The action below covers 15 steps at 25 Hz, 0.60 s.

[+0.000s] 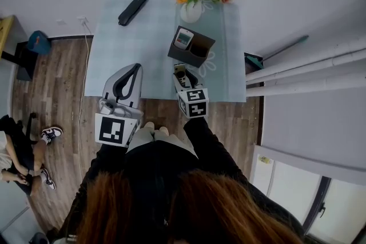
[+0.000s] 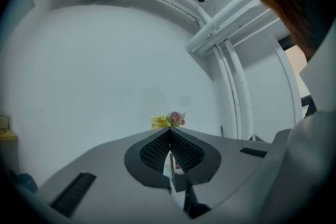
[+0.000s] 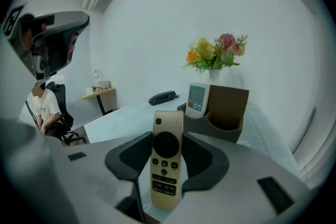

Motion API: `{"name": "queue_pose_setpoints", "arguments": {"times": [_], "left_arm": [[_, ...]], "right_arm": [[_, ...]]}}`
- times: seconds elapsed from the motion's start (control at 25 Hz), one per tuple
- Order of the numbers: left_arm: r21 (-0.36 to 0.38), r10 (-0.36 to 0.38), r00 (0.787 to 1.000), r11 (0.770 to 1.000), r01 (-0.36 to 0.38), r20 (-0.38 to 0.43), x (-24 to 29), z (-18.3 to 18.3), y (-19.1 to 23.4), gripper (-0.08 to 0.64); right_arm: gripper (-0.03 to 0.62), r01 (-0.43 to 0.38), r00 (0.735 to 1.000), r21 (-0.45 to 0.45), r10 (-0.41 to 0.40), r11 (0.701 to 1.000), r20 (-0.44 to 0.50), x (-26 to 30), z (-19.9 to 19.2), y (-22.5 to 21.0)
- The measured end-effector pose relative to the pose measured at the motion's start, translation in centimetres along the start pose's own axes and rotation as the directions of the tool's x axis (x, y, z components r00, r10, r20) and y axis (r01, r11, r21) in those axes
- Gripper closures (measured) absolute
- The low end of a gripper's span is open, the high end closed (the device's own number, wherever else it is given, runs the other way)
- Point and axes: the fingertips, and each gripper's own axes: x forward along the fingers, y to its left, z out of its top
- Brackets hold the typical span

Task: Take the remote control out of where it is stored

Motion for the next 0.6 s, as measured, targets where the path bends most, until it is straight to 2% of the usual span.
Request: {"name": "queue_pose_setpoints", "arguments": {"times": [0.44,0.6], "left_arm": [[-0.009,0.029,1.000,1.000,-0.029,0.006,-0.4,-0.3,1.1,0.555],[-0.008,0.030,1.000,1.000,-0.030,0.001,-0.4,-0.5,1.2,0.555]], "right_arm": [[0.403,-0.049,0.996,-0.011,0.048,0.999,-0.074,4.5,-0.5,-0.5],[0.403,-0.065,0.989,-0.019,0.062,0.998,-0.137,6.1,-1.8,-0.7]]}}
